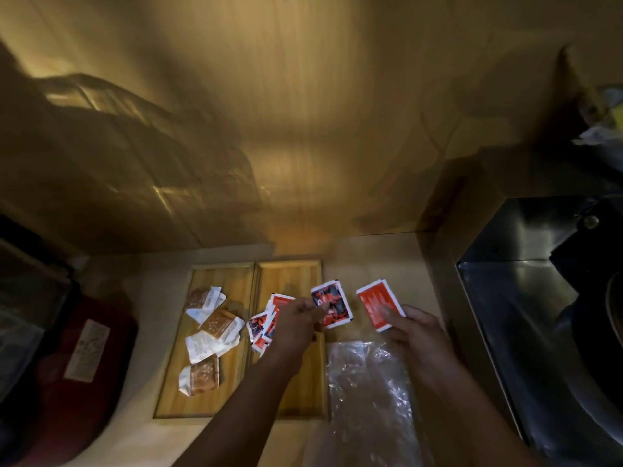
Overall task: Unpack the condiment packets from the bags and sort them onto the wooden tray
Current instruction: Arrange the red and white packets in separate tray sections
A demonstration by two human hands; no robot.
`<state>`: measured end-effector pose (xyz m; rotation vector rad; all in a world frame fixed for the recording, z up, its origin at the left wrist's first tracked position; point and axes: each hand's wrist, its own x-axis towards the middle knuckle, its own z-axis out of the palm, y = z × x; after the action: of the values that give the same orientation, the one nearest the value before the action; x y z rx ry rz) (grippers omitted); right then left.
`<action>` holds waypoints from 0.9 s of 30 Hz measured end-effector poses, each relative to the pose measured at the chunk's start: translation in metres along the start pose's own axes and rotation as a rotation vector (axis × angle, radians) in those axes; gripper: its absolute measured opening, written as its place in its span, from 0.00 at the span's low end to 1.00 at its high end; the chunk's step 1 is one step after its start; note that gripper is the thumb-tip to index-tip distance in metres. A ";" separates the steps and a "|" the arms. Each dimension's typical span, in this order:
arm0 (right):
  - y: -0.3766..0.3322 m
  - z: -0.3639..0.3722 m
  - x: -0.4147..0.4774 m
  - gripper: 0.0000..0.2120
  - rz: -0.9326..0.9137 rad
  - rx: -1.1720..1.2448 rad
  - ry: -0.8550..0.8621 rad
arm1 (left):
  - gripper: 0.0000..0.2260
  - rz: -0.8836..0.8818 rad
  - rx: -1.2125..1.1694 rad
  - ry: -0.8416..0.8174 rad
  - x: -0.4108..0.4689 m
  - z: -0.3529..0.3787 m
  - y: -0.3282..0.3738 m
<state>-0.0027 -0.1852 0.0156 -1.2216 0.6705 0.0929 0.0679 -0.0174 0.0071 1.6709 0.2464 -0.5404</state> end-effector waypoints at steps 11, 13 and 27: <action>0.029 0.077 -0.010 0.09 0.122 -0.161 -0.126 | 0.14 -0.178 -0.159 0.081 -0.054 -0.040 -0.024; 0.038 0.086 -0.009 0.10 0.134 -0.244 -0.136 | 0.11 -0.195 -0.149 0.098 -0.060 -0.049 -0.032; 0.074 0.098 -0.001 0.03 -0.116 -0.943 -0.027 | 0.10 -0.208 0.545 0.149 -0.049 -0.066 -0.060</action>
<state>0.0077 -0.0709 -0.0280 -2.1550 0.5330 0.3555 0.0120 0.0640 -0.0162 2.2350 0.4106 -0.6801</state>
